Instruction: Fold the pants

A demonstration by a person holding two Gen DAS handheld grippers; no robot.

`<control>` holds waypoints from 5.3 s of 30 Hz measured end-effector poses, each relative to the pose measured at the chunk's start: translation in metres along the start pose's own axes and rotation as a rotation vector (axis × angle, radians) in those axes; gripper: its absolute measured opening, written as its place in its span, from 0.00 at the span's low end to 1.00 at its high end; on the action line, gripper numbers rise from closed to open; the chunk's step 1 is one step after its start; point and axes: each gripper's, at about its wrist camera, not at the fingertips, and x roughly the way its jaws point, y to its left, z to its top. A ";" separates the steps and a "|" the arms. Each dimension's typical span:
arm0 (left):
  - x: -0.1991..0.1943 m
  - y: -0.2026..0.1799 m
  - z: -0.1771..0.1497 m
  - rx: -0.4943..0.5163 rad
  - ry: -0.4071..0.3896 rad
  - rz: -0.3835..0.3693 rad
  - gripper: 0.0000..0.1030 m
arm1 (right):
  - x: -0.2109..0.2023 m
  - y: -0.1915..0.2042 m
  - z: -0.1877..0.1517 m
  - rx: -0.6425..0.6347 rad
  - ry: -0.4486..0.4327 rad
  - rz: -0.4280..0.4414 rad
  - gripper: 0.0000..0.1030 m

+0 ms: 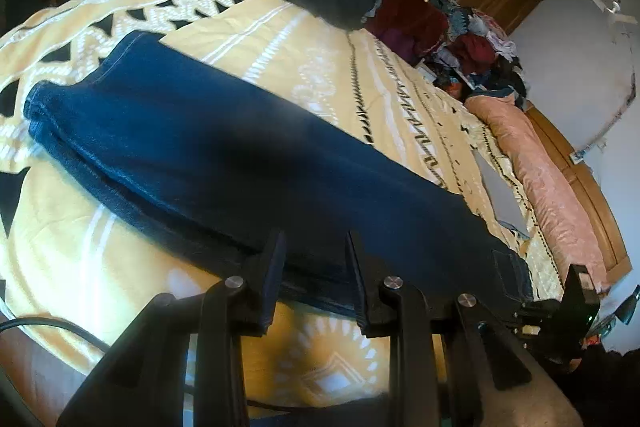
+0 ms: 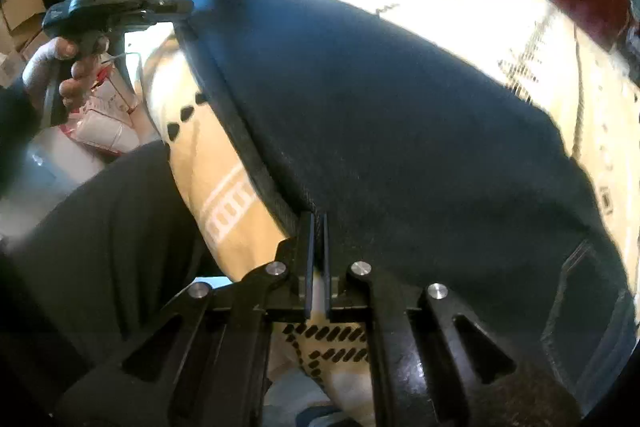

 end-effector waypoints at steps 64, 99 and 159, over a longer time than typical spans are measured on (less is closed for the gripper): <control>-0.054 0.114 0.096 -0.004 -0.209 0.036 0.31 | 0.062 0.043 0.121 0.009 -0.015 0.061 0.53; -0.005 -0.017 0.026 0.067 0.014 0.038 0.39 | -0.082 -0.112 -0.115 0.365 -0.012 -0.357 0.50; -0.014 0.135 0.019 -0.489 -0.213 -0.016 0.47 | 0.008 -0.023 0.003 0.169 0.030 -0.115 0.10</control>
